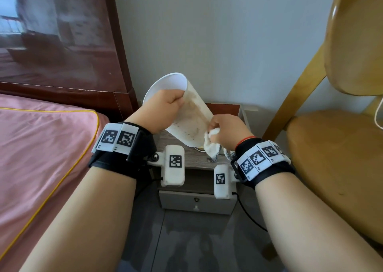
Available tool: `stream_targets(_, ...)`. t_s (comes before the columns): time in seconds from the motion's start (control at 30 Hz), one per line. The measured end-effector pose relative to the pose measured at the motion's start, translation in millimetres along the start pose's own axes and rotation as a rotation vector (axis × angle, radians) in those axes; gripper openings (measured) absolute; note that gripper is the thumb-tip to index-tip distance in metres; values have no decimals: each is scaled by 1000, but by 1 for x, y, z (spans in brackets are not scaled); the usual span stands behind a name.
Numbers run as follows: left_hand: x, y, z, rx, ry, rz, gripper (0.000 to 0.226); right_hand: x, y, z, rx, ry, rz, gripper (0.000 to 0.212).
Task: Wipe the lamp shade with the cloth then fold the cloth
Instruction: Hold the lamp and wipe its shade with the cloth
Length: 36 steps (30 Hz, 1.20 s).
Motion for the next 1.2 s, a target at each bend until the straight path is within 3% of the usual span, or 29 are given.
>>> stream_targets(0.07, -1, -1, -1, 14, -16, 11, 34, 2, 0, -8, 26, 5, 8, 19)
stream_targets(0.17, -4, -3, -3, 44, -19, 12, 33, -6, -4, -42, 233, -187, 34, 19)
stream_targets(0.3, -5, -3, -2, 40, -16, 36, 35, -32, 0, -82, 478, -488, -107, 17)
stream_targets(0.43, -9, -3, -1, 80, -31, 39, 39, -48, 6, -90, 595, -648, -183, 23)
stream_targets(0.63, -15, -7, 0, 116, 2, -25, 28, -68, 7, -33, 261, -710, -319, 40)
stream_targets(0.8, -18, -6, -1, 85, 64, -42, 34, -47, 3, -5, 208, -836, -230, 54)
stream_targets(0.97, -15, -7, 1, 110, 33, -33, 33, -10, 6, 11, 200, -748, -46, 50)
stream_targets(1.0, -16, -7, 1, 107, 29, -36, 32, -3, 4, 13, 192, -631, -37, 49)
stream_targets(1.1, -15, -6, 1, 107, 23, -42, 35, 16, -4, 23, 66, 64, -57, 50)
stream_targets(1.13, -14, -6, 2, 109, 21, -40, 37, 24, -5, 24, 39, 149, -11, 48)
stream_targets(1.2, -12, -5, 3, 110, 13, -32, 39, 38, -3, 22, 62, 52, 110, 39)
Point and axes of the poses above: each hand's wrist, its own y-axis away from the middle knuckle, its own z-axis out of the palm, x = y × z, the point moved 6 cm from there along -y, towards the middle knuckle, and after that the axes turned 12 degrees about x, right-handed, at the moved point
